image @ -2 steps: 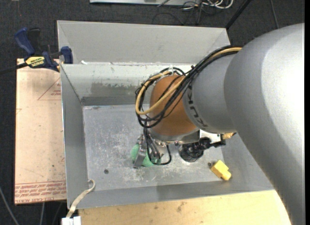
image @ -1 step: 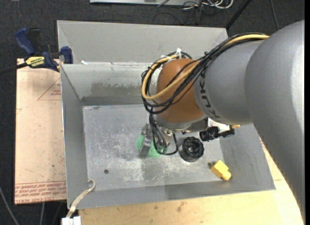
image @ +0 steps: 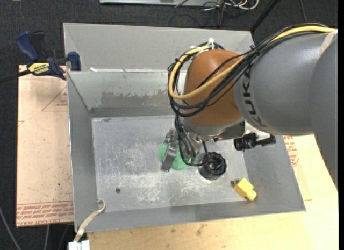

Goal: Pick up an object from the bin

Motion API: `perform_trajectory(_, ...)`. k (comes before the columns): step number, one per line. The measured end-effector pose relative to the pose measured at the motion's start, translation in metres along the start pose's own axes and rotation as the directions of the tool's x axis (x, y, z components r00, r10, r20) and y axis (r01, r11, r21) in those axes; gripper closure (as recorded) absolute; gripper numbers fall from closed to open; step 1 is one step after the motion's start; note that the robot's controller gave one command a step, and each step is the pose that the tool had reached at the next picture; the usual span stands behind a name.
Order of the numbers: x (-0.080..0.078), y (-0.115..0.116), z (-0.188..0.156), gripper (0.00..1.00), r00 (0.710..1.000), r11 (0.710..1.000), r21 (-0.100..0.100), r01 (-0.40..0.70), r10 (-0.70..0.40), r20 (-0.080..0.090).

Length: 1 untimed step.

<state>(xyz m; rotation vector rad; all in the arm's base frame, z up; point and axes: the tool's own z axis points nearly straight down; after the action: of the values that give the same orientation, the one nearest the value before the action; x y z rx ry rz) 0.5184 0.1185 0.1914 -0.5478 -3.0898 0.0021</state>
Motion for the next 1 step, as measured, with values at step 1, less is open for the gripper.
perform_trajectory(1,-0.0024,0.0002,0.0107,1.0,1.0,1.0,-0.011,0.004,-0.004,0.017)
